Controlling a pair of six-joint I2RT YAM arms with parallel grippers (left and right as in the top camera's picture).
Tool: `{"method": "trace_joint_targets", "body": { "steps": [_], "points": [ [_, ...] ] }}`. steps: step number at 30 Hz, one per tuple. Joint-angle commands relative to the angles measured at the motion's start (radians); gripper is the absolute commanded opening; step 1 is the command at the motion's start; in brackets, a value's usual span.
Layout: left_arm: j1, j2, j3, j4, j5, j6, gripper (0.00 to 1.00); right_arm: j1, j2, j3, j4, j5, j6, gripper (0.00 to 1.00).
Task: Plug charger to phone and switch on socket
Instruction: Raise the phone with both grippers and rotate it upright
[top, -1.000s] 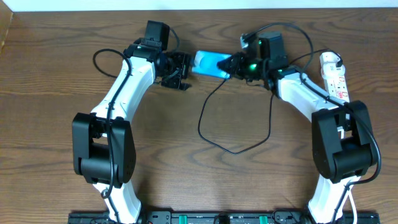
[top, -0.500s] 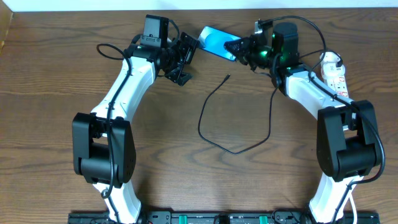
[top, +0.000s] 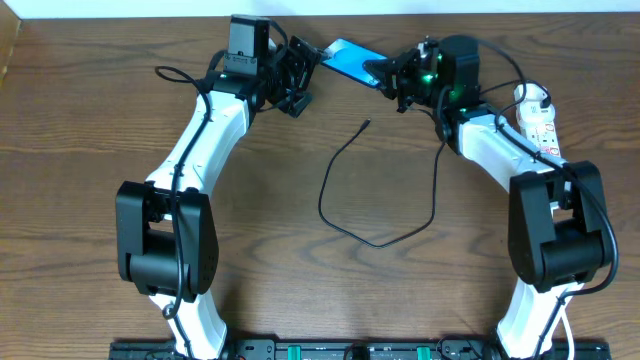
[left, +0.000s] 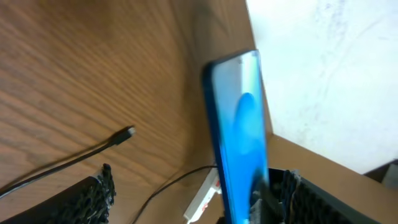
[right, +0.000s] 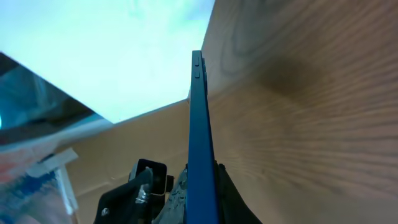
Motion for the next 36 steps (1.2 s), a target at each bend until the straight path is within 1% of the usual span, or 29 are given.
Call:
{"method": "trace_joint_targets", "body": {
  "steps": [1,7,9,14,18,22,30,36],
  "points": [
    [0.005,-0.026,0.018,0.023,0.009,-0.027,0.82,0.031,0.0,0.013,0.02,0.011,0.092,0.01],
    [0.005,-0.026,0.018,0.026,-0.021,-0.026,0.79,0.053,0.0,0.013,0.022,0.009,0.134,0.01],
    [0.005,-0.026,0.018,0.026,-0.041,-0.026,0.77,0.057,0.0,0.013,0.039,0.003,0.137,0.02],
    [0.005,-0.026,0.018,0.029,-0.068,-0.026,0.75,0.064,0.0,0.013,0.077,-0.018,0.16,0.01],
    [0.005,-0.026,0.018,0.057,-0.067,-0.026,0.74,0.071,0.0,0.013,0.079,-0.032,0.167,0.01],
    [0.005,-0.026,0.018,0.098,-0.067,-0.026,0.73,0.076,0.0,0.013,0.08,-0.059,0.217,0.01],
    [0.005,-0.026,0.018,0.142,-0.071,-0.026,0.64,0.083,0.0,0.013,0.151,-0.074,0.28,0.01],
    [0.005,-0.026,0.018,0.142,-0.071,-0.026,0.54,0.089,0.0,0.013,0.183,-0.089,0.294,0.01]
  ]
}}
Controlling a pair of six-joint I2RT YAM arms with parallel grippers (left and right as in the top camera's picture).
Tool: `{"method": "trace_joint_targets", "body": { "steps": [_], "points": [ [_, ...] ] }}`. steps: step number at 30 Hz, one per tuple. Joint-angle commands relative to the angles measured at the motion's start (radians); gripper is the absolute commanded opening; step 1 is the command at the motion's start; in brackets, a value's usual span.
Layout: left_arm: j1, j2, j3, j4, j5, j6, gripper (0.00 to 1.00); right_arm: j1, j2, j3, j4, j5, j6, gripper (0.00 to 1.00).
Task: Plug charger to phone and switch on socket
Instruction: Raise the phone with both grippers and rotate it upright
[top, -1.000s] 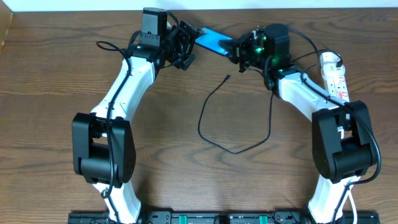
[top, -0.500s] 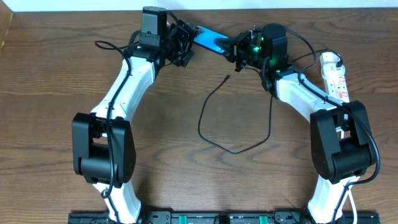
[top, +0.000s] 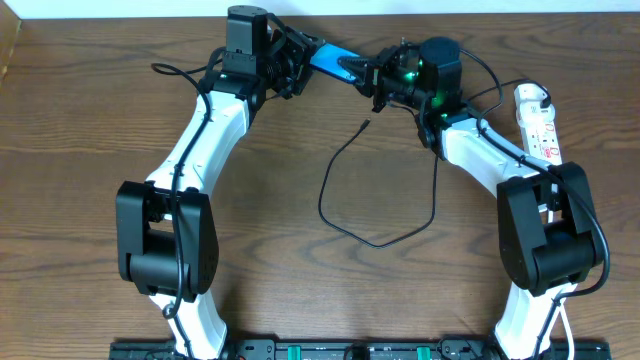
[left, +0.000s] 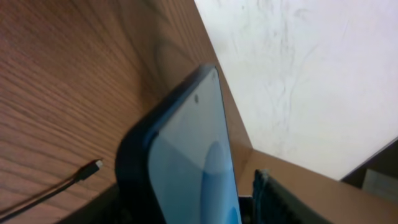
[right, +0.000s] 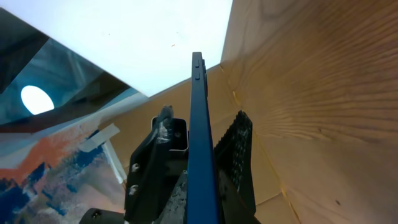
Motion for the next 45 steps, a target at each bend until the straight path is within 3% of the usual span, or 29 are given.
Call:
{"method": "trace_joint_targets", "body": {
  "steps": [1,15,28,40,45],
  "points": [
    [0.005,-0.026,0.018,0.002,-0.007,-0.002,0.53,0.024,0.0,0.013,0.011,-0.027,0.024,0.01],
    [0.0,-0.026,0.018,0.002,-0.007,-0.006,0.4,0.04,0.0,0.013,0.011,-0.025,0.024,0.01],
    [-0.003,-0.026,0.018,0.002,-0.007,-0.017,0.08,0.051,0.0,0.013,0.011,-0.026,0.025,0.01],
    [-0.002,-0.026,0.018,0.005,-0.016,-0.062,0.07,0.053,0.0,0.013,0.011,-0.03,0.043,0.02],
    [-0.002,-0.026,0.018,0.005,-0.019,-0.062,0.07,0.053,0.0,0.013,0.011,-0.029,0.043,0.08]
  ]
}}
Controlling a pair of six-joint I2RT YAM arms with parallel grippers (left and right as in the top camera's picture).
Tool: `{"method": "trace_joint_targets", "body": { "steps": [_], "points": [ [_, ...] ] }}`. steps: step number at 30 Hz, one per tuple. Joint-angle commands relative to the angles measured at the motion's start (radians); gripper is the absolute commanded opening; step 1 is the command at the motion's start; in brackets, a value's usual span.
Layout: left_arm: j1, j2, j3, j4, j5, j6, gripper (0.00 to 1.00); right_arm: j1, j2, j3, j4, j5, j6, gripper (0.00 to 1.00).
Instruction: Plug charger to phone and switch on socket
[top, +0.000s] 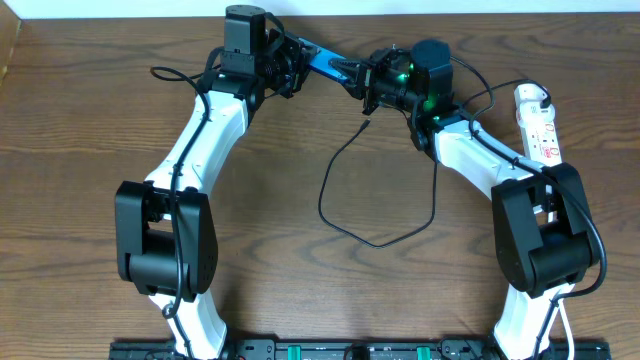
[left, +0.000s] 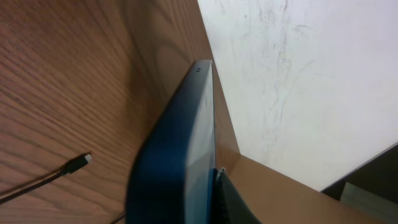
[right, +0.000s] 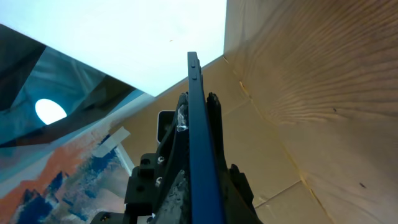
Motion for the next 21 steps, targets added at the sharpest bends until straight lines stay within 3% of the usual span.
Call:
{"method": "trace_joint_targets", "body": {
  "steps": [1,6,12,16,21],
  "points": [
    [-0.005,-0.026,0.018,-0.001,-0.018,0.039,0.07,0.018,0.0,0.013,0.004,-0.048,-0.074,0.09],
    [-0.005,-0.026,0.018,-0.001,-0.018,0.039,0.07,0.018,0.0,0.013,0.004,-0.048,-0.075,0.16],
    [-0.005,-0.026,0.018,-0.001,-0.021,0.039,0.07,0.018,0.0,0.013,0.004,-0.048,-0.076,0.37],
    [-0.004,-0.026,0.018,-0.001,-0.021,0.04,0.08,0.018,0.0,0.013,0.004,-0.048,-0.077,0.46],
    [0.011,-0.026,0.018,-0.007,0.014,0.177,0.07,0.003,0.0,0.013,0.003,-0.048,-0.211,0.65]
  ]
}}
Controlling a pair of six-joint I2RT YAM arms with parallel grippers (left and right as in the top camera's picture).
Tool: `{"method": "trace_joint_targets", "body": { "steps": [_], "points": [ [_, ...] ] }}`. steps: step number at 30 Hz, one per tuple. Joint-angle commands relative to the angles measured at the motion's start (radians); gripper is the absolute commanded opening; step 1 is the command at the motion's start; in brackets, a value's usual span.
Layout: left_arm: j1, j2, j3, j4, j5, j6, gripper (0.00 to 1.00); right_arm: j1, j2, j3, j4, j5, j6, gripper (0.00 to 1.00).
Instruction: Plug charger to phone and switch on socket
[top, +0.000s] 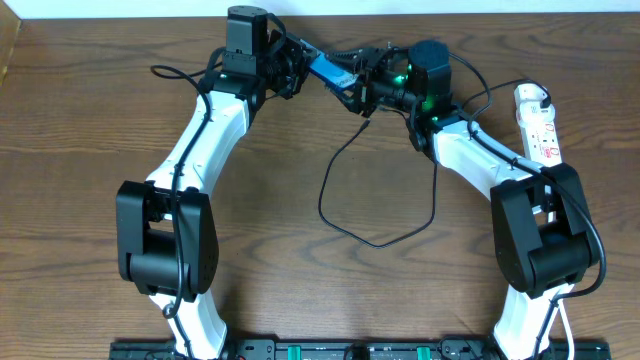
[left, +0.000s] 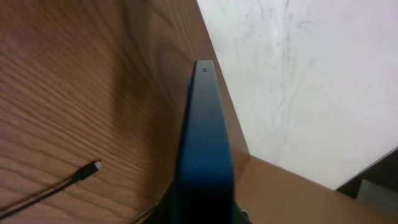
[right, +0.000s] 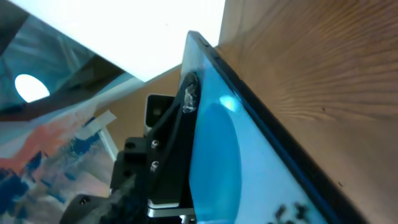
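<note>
The blue phone hangs above the far edge of the table between my two grippers. My left gripper is shut on its left end; the left wrist view shows the phone edge-on, running up from the jaws. My right gripper sits at the phone's right end with its fingers spread, open. In the right wrist view the phone's screen faces the camera at a slant, and the left gripper is behind it. The black charger cable loops on the table, its plug tip lying free below the phone.
A white power strip lies at the far right, beside the right arm. The wooden table ends just behind the grippers at a pale wall. The cable's plug tip also shows in the left wrist view.
The right gripper has let go of the phone, which now shows its screen to the right wrist camera instead of its edge. The left gripper still holds it.
First my right gripper held the phone up at the table's far edge, with the left gripper open beside it. Then the left fingers stood round the phone's other end, then shut on it. Now only the left gripper holds the phone.
</note>
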Motion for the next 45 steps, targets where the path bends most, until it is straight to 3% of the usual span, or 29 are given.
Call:
{"method": "trace_joint_targets", "body": {
  "steps": [1,5,12,21,29,38,45],
  "points": [
    [0.018,-0.026,0.018,-0.002,0.047,0.143,0.07,-0.009,0.0,0.013,-0.002,-0.007,-0.166,0.71],
    [0.052,-0.026,0.018,-0.007,0.142,0.266,0.07,-0.046,0.0,0.013,-0.034,-0.042,-0.377,0.99],
    [0.151,-0.026,0.018,-0.082,0.351,0.404,0.07,-0.118,0.0,0.013,-0.243,-0.092,-0.768,0.99],
    [0.255,-0.026,0.018,-0.084,0.683,0.439,0.07,-0.124,0.0,0.013,-0.648,-0.002,-1.168,0.99],
    [0.309,-0.026,0.018,-0.084,0.759,0.439,0.07,-0.064,0.0,0.088,-0.915,0.19,-1.313,0.99],
    [0.332,-0.026,0.018,-0.084,0.759,0.439,0.07,0.042,0.0,0.422,-1.295,0.547,-1.447,0.99],
    [0.332,-0.026,0.018,-0.084,0.759,0.439,0.07,0.074,0.079,0.584,-1.409,0.581,-1.469,0.99]
  ]
}}
